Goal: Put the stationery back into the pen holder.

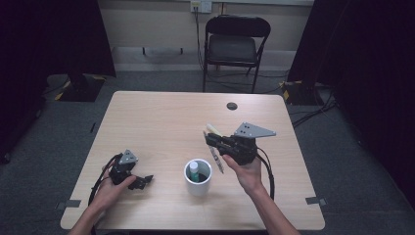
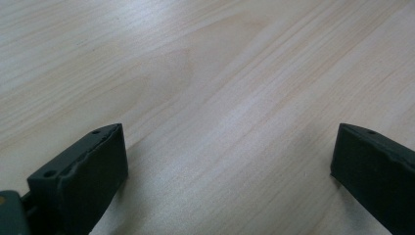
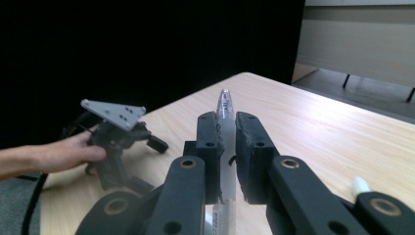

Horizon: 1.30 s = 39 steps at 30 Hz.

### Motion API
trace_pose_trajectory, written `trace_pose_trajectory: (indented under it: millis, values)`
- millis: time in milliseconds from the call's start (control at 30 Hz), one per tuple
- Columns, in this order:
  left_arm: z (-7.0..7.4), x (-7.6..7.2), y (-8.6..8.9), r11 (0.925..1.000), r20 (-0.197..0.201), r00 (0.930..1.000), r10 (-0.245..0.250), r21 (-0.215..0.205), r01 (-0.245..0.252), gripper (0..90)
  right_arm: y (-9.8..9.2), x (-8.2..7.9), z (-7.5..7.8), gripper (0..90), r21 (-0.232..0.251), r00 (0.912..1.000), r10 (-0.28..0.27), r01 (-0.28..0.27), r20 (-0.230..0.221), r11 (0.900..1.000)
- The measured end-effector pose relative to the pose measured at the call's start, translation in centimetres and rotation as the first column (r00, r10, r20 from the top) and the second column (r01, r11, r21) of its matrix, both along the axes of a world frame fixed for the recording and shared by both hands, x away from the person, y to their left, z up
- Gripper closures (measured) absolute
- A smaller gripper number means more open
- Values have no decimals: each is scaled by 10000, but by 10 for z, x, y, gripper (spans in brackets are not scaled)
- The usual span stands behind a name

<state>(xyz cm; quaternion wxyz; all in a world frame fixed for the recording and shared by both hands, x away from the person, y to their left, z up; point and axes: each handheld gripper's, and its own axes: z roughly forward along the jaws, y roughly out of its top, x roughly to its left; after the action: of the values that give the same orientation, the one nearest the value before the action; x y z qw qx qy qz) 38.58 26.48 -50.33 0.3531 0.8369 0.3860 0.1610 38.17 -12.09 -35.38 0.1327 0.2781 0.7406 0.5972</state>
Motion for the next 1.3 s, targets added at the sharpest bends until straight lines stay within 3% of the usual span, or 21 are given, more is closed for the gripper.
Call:
trace_pose_trajectory:
  millis: [300, 733, 1033, 1300]
  values:
    - [0, 0, 0, 10000, 2, 10000, 3, -3, -3, 0, 26, 2, 11, 811, 16, 9986, 475, -476, 242, 9989]
    - [0, 0, 0, 10000, 11, 10000, 7, 9, -7, 0, 51, 8, -10, 810, -174, 9969, 750, -754, -237, 9970]
    - [0, 0, 0, 10000, 9, 10000, 6, 12, -6, 0, 41, 5, -25, 810, -509, 9964, 652, -680, -542, 9964]
    - [0, 0, 0, 10000, 9, 10000, 9, 7, -9, 0, 30, 5, -30, 810, -687, 9966, 520, -564, -644, 9960]
